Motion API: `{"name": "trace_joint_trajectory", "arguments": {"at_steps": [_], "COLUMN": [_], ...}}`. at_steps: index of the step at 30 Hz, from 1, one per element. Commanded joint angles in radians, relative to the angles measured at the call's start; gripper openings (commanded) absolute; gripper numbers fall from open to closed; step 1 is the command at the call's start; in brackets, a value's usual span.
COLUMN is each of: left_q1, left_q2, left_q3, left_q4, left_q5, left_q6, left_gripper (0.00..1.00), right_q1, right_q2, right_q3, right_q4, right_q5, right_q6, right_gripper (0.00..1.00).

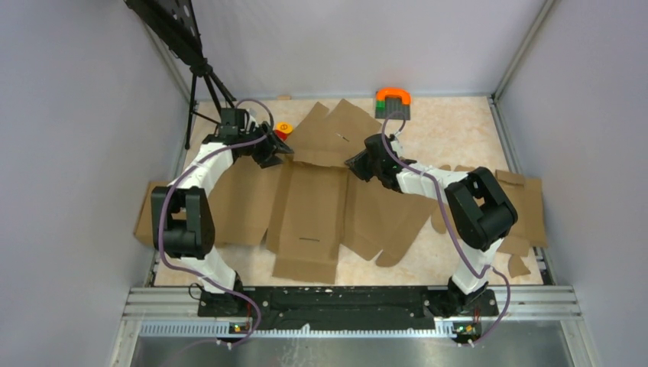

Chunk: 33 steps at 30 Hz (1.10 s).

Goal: Fold the paper box
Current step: Fold the paper box at the center of the board.

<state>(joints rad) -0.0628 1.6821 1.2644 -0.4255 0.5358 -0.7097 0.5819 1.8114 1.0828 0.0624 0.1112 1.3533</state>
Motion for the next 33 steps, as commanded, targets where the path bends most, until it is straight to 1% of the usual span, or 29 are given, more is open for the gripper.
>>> {"name": "trace_joint_trajectory", "arguments": {"at_steps": [1,5,9,12,14,19,24,30,32,33], "left_q1": [-0.001,-0.003,-0.025,-0.046,-0.054,-0.071,-0.088,-0.091,-0.091,-0.091], "left_q2": [0.019,0.070,0.123,0.160,0.182,0.204,0.216,0.230,0.229,0.228], "left_q3": [0.044,0.076,0.120,0.139,0.139,0.125,0.113,0.098,0.090,0.087], "left_q4": [-0.004,0.031,0.033,0.039,0.051,0.095,0.124,0.147,0.154,0.157], "left_q5": [-0.040,-0.025,-0.025,-0.027,-0.030,-0.036,-0.054,-0.054,-0.054,-0.049], "left_q6": [0.019,-0.010,-0.017,-0.029,-0.036,-0.059,-0.075,-0.080,-0.083,-0.083], "left_gripper": [0.53,0.52,0.51,0.47,0.46,0.36,0.34,0.25,0.25,0.31], "right_q1": [0.015,0.015,0.015,0.015,0.015,0.015,0.015,0.015,0.015,0.015], "right_q2": [-0.006,-0.004,0.001,0.003,0.004,0.008,0.016,0.020,0.020,0.020], "right_q3": [0.026,0.029,0.035,0.036,0.039,0.044,0.050,0.051,0.051,0.052], "right_q4": [0.004,0.003,0.007,0.007,0.008,0.008,0.010,0.011,0.013,0.013], "right_q5": [0.005,0.003,-0.004,-0.005,-0.006,-0.009,-0.015,-0.013,-0.014,-0.015], "right_q6": [-0.019,-0.023,-0.022,-0.022,-0.023,-0.027,-0.026,-0.028,-0.028,-0.028], "right_gripper": [0.25,0.25,0.25,0.25,0.25,0.25,0.25,0.25,0.25,0.25]}}
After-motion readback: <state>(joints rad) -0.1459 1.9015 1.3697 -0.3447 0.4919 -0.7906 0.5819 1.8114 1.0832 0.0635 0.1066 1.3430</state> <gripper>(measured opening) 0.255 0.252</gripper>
